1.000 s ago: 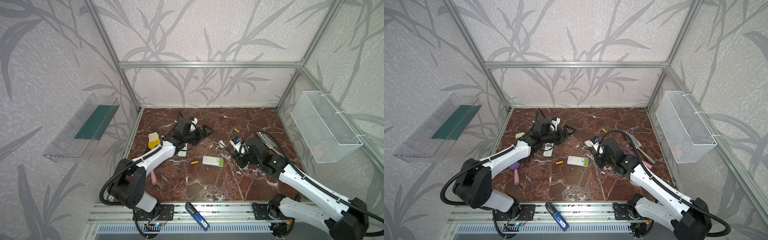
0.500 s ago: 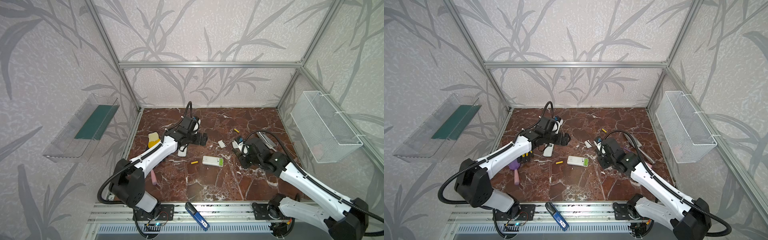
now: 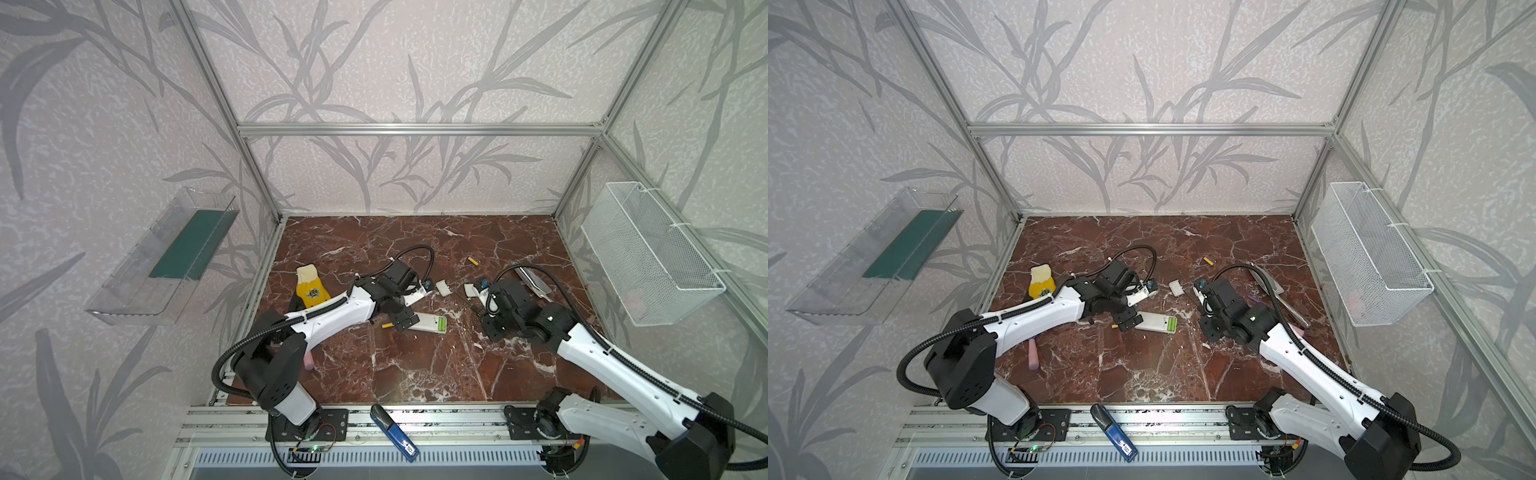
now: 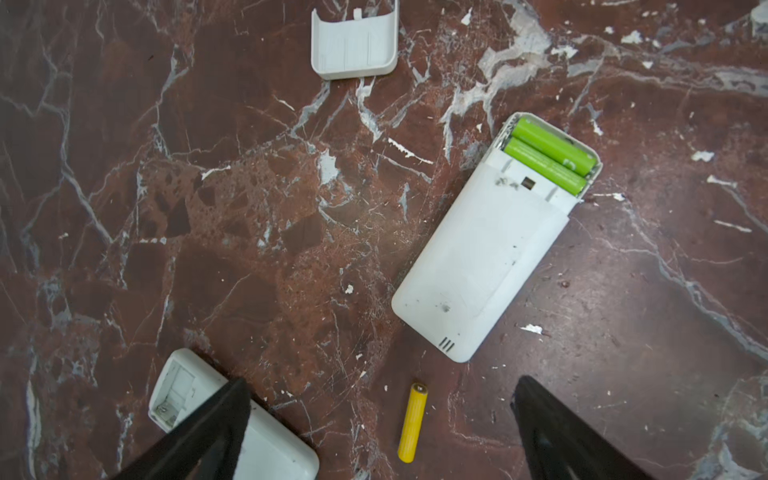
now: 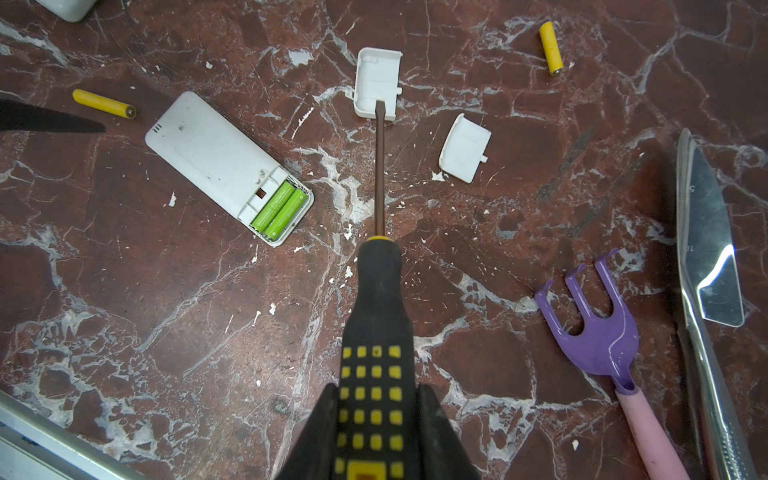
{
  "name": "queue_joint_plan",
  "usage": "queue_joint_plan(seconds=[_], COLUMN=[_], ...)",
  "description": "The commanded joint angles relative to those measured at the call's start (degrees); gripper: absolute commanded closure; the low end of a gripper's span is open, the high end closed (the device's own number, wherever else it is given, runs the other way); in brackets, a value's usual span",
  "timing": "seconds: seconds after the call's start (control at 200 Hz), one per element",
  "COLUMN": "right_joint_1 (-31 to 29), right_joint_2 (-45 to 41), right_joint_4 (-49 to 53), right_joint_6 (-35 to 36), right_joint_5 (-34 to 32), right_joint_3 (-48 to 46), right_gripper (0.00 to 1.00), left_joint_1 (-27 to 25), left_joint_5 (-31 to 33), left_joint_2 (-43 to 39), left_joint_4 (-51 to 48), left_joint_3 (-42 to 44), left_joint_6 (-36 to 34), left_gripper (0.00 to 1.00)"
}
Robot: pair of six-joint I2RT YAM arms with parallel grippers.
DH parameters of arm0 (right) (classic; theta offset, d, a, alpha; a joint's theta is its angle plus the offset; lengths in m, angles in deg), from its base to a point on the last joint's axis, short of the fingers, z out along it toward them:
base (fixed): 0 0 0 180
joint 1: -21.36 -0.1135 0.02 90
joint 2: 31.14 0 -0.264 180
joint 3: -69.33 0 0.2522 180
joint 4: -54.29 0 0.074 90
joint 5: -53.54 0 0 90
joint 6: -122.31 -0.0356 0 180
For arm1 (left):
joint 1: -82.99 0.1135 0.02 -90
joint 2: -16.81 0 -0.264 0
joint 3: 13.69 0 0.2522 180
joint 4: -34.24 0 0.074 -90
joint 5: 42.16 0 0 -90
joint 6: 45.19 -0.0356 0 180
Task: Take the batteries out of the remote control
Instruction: 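Grasp the display remote with the left gripper, battery end facing the screwdriver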
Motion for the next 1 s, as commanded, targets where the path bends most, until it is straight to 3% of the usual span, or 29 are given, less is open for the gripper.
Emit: queue_joint_plan(seconds=[0.0, 0.19, 0.36, 0.995], right_joint_1=[0.2, 0.3, 0.3, 0.5], right_joint_2=[-0.4, -0.7, -1.3, -1.4], right_joint_4=[0.4, 0.4, -0.3, -0.4], right_joint_6=[-1.2, -1.2, -1.7, -1.8], right_joint_5=[0.1, 1.0, 2.1, 2.0], right_joint_3=[0.1, 0.1, -0.8, -0.8], right_gripper=[1.0, 1.0, 1.0, 1.0], left_joint_1=[-0.7, -0.9, -0.9, -0.9], left_joint_5=[-1.2, -9.7, -12.7, -9.3], left_joint_2=[-1.0, 1.7, 5.1, 16.6], left_joint_4=[-0.9, -4.8, -5.5, -3.8], left_joint_3=[0.7, -0.1, -1.7, -7.8], left_joint_6=[-10.7, -17.9, -19.6, -17.7], left_gripper=[0.01, 0.04, 0.07, 0.17])
